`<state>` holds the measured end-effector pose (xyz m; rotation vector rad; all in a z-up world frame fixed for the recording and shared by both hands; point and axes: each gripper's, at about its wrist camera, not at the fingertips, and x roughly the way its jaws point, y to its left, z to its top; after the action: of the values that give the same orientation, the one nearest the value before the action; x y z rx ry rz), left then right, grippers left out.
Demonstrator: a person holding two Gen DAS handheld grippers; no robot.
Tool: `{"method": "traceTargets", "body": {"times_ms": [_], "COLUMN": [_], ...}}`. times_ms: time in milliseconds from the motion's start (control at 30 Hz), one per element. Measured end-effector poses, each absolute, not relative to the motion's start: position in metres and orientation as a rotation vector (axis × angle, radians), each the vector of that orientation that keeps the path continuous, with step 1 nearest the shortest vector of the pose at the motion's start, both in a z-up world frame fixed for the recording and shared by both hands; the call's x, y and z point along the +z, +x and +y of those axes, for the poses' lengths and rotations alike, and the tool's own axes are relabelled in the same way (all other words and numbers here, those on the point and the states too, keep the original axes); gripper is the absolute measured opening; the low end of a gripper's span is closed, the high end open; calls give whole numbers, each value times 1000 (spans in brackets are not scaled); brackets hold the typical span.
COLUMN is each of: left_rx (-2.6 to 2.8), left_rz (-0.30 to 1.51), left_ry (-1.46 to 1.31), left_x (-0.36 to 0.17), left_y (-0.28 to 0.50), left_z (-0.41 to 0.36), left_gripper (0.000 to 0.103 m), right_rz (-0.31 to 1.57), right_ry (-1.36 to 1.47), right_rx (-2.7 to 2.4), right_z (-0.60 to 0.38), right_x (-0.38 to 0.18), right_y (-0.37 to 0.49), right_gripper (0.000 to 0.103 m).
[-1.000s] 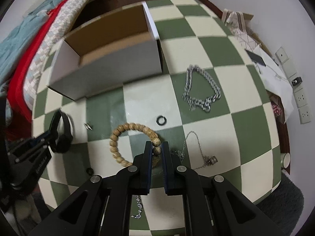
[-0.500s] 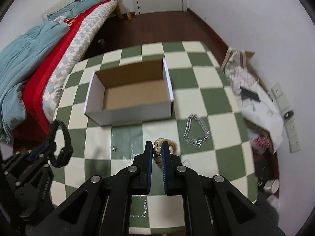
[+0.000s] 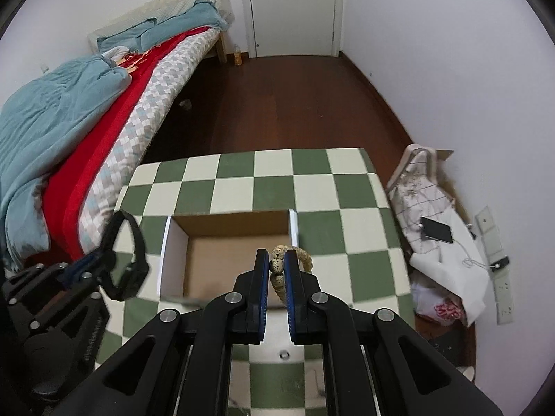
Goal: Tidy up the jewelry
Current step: 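Carry the watch band and bead bracelet into the white box and release both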
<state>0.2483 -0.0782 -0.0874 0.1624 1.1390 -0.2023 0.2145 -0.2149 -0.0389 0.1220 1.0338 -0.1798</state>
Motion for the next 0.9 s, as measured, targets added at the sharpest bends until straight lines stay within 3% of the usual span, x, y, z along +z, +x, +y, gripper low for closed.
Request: {"method": "traceTargets", "body": {"times_ms": [400, 467, 633, 667, 700, 733, 767, 800, 900], "left_rx": [-262, -270, -233, -224, -203, -189, -180, -166, -120], "left_rz": [1336, 1358, 1324, 1310, 1278, 1255, 1243, 1221, 1186], "left_ry": [27, 21, 58, 68, 91, 101, 102, 101, 133], "left_x": [-137, -140, -130, -127, -121, -117, -115, -111, -107], "left_y": [303, 307, 309, 309, 308, 307, 307, 305, 301], "left_z": [-81, -82, -82, -81, -80, -78, -75, -72, -64], "left_gripper": [6, 13, 18, 31, 44, 78, 97, 98, 100], "right_rz": [1220, 1227, 1277, 1297, 1310, 1312, 1311, 1315, 1317], "right_ry": [230, 244, 295, 303, 301, 293, 278, 267, 221], "right_rx": [-96, -86, -71, -78, -90, -102, -119, -125, -161], "right_z": [-232, -232, -238, -241, -243, -245, -247, -248, -249], "right_x": [-107, -110, -121, -125, -127, -127, -127, -127, -126], "right_y": [292, 297, 308, 310, 310, 309, 307, 305, 298], "right_gripper": [9, 9, 10, 13, 24, 31, 45, 55, 68]}}
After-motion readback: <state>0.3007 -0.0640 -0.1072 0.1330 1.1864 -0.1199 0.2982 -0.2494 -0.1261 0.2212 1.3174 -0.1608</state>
